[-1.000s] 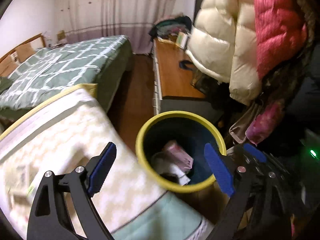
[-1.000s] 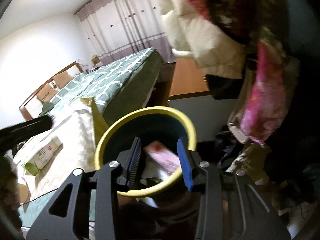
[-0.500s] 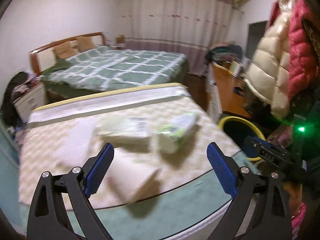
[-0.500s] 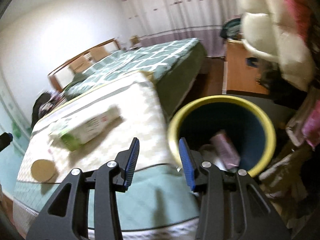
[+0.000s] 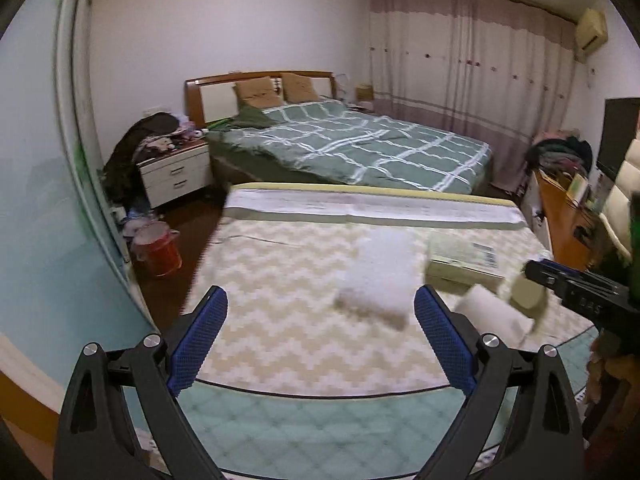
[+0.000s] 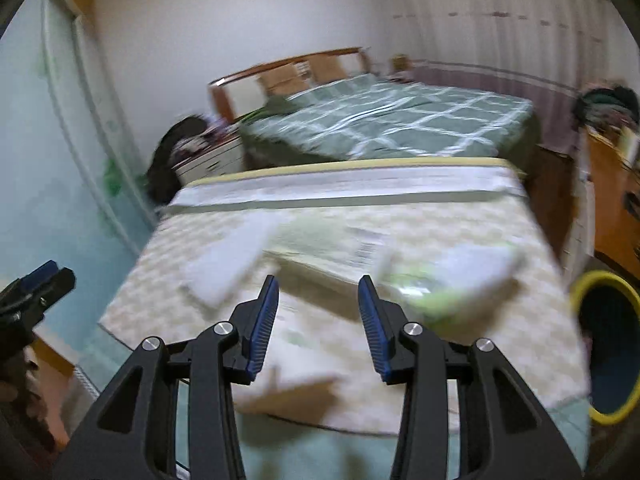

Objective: Collect trash
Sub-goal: 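Grasp the bubble wrap sheet with the right gripper and lift it, then carry the bubble wrap over the bin and open the right gripper, then lower the left gripper around the white paper cup and close it, then carry the paper cup over the bin and open the left gripper, then move the right gripper to the green-labelled bottle lying on the bed, then grasp the green-labelled bottle with the right gripper and lift it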

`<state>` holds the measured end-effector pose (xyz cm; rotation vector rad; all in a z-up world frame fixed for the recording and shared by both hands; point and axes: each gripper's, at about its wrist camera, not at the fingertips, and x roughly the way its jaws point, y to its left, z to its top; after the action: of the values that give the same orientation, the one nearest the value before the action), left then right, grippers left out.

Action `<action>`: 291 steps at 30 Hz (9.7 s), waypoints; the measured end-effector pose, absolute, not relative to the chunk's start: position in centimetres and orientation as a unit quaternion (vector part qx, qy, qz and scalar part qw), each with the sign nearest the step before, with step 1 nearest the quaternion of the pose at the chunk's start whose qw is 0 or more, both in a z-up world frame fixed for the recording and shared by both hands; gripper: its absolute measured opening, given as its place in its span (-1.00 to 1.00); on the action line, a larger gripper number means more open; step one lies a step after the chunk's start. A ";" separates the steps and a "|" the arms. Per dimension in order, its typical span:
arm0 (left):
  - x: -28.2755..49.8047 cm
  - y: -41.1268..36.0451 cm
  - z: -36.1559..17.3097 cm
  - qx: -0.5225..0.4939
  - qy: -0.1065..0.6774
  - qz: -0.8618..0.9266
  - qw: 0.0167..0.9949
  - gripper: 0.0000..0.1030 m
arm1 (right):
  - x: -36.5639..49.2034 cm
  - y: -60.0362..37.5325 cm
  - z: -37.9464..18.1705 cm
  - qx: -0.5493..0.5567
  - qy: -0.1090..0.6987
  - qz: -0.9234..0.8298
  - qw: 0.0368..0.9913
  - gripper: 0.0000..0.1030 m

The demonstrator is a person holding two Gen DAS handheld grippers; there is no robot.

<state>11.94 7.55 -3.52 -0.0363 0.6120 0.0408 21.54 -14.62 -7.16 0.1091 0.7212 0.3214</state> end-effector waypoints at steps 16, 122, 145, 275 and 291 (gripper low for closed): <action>11.8 12.1 -5.4 -0.045 0.303 0.038 0.951 0.82 | 31.8 -1.7 -12.1 0.033 0.462 0.152 0.873 0.42; 17.7 -4.9 -8.9 0.096 0.423 -0.147 0.889 0.84 | 16.7 -45.5 -12.5 0.179 0.298 -0.253 0.903 0.18; 25.4 -10.7 -12.3 0.118 0.545 -0.136 0.819 0.83 | 16.7 -45.9 -12.8 0.204 0.297 -0.227 0.905 0.20; 22.1 -3.0 -7.7 -0.055 0.303 -0.107 0.945 0.91 | 20.9 -26.4 -13.7 0.078 0.383 -0.075 0.917 0.41; 22.4 -3.1 -8.1 -0.054 0.308 -0.107 0.944 0.91 | 18.1 -29.1 -10.8 0.089 0.344 -0.061 0.933 0.03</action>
<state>22.41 -3.07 -8.08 -0.1097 0.6283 -0.2172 18.13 -29.08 -10.77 0.1816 0.7049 -0.1239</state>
